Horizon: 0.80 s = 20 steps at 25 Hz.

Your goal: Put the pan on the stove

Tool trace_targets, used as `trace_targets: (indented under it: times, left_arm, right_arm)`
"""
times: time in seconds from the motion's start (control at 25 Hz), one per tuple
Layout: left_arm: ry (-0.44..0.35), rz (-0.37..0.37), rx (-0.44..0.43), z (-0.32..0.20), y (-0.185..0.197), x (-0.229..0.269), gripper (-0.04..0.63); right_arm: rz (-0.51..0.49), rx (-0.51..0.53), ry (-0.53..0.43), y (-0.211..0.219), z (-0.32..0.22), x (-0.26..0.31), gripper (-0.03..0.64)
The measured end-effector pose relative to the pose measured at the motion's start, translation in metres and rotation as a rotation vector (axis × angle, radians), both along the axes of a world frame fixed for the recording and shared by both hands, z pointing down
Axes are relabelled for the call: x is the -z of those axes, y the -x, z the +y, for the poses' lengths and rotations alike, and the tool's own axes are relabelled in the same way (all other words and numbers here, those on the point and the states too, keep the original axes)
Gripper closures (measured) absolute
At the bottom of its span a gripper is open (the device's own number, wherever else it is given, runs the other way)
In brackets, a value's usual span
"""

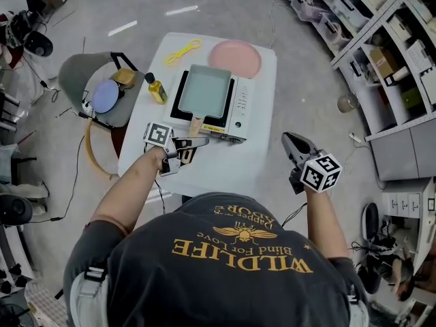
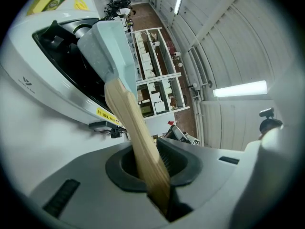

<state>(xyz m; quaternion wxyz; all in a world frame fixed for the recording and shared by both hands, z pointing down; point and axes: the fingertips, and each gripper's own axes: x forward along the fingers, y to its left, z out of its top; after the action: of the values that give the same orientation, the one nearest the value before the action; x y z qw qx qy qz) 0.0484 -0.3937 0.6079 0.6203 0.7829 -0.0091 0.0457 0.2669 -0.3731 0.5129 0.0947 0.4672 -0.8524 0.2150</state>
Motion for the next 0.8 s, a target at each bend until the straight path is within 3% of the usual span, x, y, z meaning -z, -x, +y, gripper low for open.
trace_targets:
  times: [0.16,0.4,0.8]
  left_arm:
    - [-0.004,-0.017,0.045,-0.004,0.000,0.001,0.505]
    - [0.016,-0.019,0.100,-0.005,0.003,-0.001,0.337]
    - [-0.028,-0.035,0.221,-0.007,0.032,-0.005,0.233]
  right_arm:
    - [-0.001,0.012,-0.004,0.004,-0.001,0.003,0.615]
    - [0.003,0.023,-0.003,0.006,-0.001,0.003,0.615]
    - [0.002,0.036,-0.021,0.006,-0.006,0.012,0.615]
